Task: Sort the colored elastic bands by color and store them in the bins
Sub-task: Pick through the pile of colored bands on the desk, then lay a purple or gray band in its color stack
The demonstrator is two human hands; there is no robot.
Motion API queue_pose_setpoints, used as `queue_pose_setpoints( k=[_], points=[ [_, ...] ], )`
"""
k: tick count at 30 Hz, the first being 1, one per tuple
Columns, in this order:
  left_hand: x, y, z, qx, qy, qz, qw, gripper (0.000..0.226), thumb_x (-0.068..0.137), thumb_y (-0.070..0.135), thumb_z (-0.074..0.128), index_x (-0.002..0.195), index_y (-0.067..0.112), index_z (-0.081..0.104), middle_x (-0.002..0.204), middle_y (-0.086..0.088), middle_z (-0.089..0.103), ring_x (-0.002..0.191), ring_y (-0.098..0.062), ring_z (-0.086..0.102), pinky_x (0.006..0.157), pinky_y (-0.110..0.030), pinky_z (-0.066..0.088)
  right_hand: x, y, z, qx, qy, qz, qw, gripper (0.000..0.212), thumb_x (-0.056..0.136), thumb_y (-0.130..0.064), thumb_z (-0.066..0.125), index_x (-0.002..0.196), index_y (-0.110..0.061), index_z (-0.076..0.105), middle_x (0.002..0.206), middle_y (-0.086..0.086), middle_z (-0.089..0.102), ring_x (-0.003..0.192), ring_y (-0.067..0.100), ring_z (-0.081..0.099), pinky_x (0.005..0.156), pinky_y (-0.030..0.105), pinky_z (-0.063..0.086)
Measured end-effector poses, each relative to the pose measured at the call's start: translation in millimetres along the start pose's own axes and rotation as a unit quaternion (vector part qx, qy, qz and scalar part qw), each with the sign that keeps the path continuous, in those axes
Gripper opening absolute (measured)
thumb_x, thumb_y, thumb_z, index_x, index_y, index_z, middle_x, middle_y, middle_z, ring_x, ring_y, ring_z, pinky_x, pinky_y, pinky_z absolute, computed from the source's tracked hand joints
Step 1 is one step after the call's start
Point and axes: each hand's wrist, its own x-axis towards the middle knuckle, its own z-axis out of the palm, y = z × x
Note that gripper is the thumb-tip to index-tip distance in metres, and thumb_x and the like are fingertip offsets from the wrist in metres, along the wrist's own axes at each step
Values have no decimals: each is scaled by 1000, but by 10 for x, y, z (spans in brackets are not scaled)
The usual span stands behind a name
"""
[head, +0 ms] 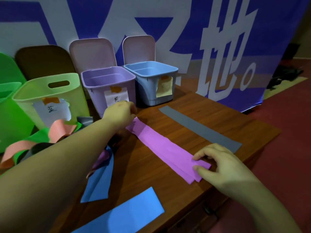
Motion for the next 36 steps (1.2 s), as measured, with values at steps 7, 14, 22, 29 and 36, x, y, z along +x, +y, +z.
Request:
queue_pose_setpoints(
  k=[7,14,22,29,36],
  points=[
    [-849,-173,-676,-6,34,53,998,16,84,33,65,98,25,67,97,3,63,91,-20,60,77,-30,45,93,-173,-85,-10,11,-15,1000,18,78,-28,72,92,-31,62,97,-15,55,94,1,55,82,12,42],
    [-1927,-956,-928,14,-7,-36,999,49,67,69,41,94,37,65,92,14,64,84,-8,61,70,-24,46,377,-962,243,-80,-60,-117,988,23,84,-41,65,105,-33,58,103,-14,50,107,7,48,75,19,31],
    [-2274,-1419,-1026,-143,118,-127,974,22,77,27,75,87,40,61,80,19,59,73,1,61,66,-18,45,866,-2044,826,-55,-83,-246,964,29,83,-29,63,112,-23,59,114,-2,56,112,15,48,92,26,36],
    [-2296,-1517,-962,-153,119,-137,971,28,70,54,73,89,40,57,87,18,55,81,-1,58,72,-21,44,962,-2163,1236,-30,-91,-287,953,42,82,-41,63,120,-25,58,120,-3,56,115,19,49,98,31,37],
    [-2256,-1454,-756,-102,63,-190,974,77,50,85,42,103,30,54,98,13,52,91,-10,53,80,-28,44,948,-2260,1504,-22,-86,-309,947,58,78,-54,45,130,-30,51,123,-3,54,117,19,47,99,34,37]
  ],
)
